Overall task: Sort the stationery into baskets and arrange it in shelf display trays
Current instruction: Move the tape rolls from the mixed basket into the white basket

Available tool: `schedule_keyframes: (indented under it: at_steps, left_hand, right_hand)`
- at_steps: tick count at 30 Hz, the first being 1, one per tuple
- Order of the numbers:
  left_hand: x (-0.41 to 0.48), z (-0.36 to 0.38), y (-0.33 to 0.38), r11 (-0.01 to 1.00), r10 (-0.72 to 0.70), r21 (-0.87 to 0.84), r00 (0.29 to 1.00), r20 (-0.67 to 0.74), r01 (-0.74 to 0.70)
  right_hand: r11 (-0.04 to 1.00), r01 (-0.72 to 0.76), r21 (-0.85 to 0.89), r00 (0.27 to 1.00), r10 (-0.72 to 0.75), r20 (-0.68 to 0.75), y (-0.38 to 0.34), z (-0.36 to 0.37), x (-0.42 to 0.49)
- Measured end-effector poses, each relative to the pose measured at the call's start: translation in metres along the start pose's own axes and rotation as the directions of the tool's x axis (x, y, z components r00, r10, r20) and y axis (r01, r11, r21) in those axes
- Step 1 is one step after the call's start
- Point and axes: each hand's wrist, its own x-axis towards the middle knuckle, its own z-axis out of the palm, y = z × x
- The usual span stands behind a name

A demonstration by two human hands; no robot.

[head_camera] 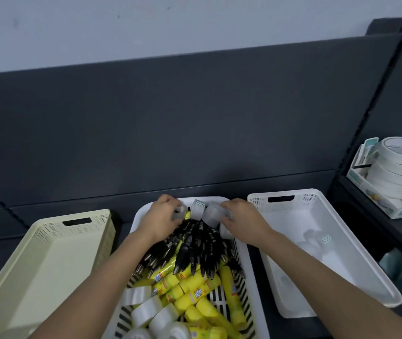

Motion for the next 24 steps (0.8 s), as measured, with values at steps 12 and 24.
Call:
schedule_keyframes:
  at_steps: [12,24]
  left_hand:
    - [0.022,0.017,0.004,0.993,0.031,-0.114,0.999,-0.017,-0.033]
    - [0.027,0.033,0.006,0.976,0.213,0.04,0.977,-0.013,-0.212]
  right_hand:
    - [1.0,0.002,0.0,0.999,-0.002,-0.04,-0.002,0.026,0.013]
    - [0.998,0.046,0.038,0.992,-0.041,-0.123,0.004,0.034,0.015]
